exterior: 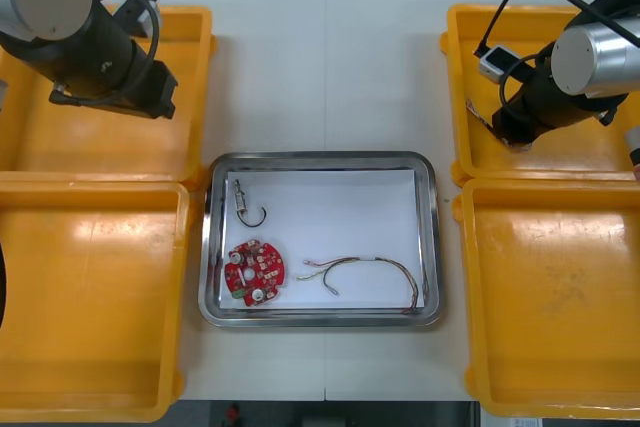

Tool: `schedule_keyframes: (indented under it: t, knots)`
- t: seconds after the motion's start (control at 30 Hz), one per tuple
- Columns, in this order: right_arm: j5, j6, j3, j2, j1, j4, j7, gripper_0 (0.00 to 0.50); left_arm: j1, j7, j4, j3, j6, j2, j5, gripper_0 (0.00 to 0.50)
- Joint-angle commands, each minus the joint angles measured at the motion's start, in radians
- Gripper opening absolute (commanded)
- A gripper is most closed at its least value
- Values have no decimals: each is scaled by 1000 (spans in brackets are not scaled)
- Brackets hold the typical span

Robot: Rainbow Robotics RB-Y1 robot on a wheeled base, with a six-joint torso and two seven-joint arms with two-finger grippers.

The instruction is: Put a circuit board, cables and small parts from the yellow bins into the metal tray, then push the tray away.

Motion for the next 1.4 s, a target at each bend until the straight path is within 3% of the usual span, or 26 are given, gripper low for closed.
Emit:
schedule_keyframes:
  t: [0.03,0.4,0.7,1.2,1.4]
  knots:
    - [7,-11,0,27,15,-9,-3,500,-78,-166,81,37,-84,40,-10,500]
    - [2,-11,0,33,41,-9,-24,500,-124,-341,315,35,-297,35,-41,500]
    - [-2,-18,2,36,41,-9,-44,500,-124,-373,425,-14,-501,20,-50,500]
    - [-28,-77,2,45,41,56,-81,500,-122,-375,558,-84,-705,-17,-85,500]
    - [-30,-74,2,45,41,56,-81,500,-122,-372,580,-103,-720,-23,-79,500]
